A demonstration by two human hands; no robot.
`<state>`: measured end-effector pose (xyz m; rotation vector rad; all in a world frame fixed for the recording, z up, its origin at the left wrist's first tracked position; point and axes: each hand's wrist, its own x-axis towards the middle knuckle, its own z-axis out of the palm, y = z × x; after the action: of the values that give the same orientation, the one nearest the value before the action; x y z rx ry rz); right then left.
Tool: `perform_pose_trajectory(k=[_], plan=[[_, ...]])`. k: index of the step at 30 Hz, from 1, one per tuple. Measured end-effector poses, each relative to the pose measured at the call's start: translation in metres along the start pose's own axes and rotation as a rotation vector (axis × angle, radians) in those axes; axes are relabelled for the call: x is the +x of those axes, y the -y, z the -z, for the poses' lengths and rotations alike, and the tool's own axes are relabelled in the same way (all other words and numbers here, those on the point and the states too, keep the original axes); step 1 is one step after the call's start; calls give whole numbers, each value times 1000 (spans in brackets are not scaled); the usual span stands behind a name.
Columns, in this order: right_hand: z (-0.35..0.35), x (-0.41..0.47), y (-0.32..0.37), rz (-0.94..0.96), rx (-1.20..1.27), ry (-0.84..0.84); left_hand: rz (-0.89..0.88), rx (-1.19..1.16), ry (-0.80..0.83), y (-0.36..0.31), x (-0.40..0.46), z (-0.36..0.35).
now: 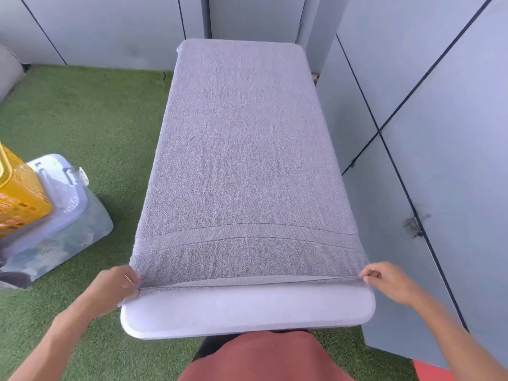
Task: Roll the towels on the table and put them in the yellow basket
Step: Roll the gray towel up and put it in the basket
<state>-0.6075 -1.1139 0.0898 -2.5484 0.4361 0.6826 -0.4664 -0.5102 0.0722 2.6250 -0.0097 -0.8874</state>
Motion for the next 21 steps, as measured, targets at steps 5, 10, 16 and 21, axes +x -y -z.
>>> perform_pose_trajectory(k=[5, 10, 16, 21], plan=[[-5, 6, 10, -63, 80, -170, 43, 111, -99, -12, 8, -6], [-37, -10, 16, -6, 36, -442, -127, 183, -471, -16, -26, -49], [-66, -30, 17, 31, 42, -531, -194, 159, -559, -10, -48, -84], [-61, -27, 9, 71, -28, -444, -193, 128, -568, -9, -45, -79]])
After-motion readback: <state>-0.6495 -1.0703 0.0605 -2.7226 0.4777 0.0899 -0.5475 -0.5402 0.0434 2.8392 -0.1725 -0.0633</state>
